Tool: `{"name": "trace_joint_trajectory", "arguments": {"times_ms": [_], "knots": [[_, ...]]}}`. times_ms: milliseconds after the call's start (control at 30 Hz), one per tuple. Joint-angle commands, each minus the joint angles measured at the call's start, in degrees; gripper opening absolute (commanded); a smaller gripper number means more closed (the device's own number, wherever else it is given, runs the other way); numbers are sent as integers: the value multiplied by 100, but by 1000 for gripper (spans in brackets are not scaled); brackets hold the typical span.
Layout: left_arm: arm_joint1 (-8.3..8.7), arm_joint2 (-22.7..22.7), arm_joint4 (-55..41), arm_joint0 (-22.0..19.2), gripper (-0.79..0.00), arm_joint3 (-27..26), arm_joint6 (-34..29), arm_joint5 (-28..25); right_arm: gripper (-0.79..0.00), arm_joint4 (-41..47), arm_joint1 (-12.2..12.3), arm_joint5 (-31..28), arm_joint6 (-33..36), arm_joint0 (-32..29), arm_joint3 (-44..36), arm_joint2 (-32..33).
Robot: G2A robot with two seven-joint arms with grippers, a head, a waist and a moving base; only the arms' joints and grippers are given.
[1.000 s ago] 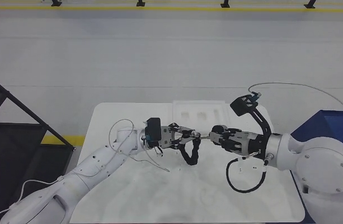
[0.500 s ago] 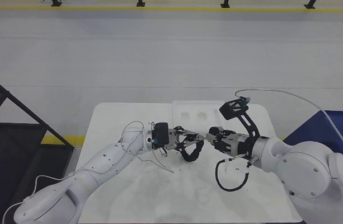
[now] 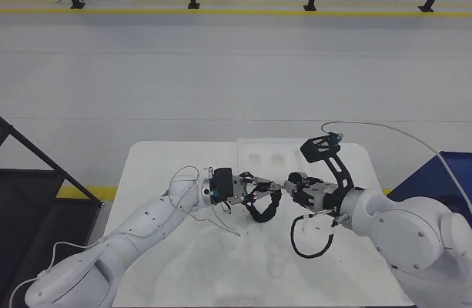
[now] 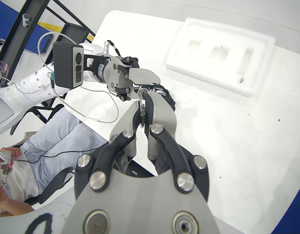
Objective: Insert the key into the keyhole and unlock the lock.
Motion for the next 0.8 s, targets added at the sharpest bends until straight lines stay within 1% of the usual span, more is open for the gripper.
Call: {"name": "trace_joint_trajectory", "arguments": {"times_ms": [0,433,767], "knots": [[-10,-26,12,13,-785,12,0,-24,-785,-17,-2,5,-1,8,11,-26],[-52,-170,178,73,-785,3,4,-112,-785,-125,-20,61,-31,83,106,-179],[-71,-274,296,125,-785,5,-15,-156,-785,-275,-22,78,74,133,140,-247]]}}
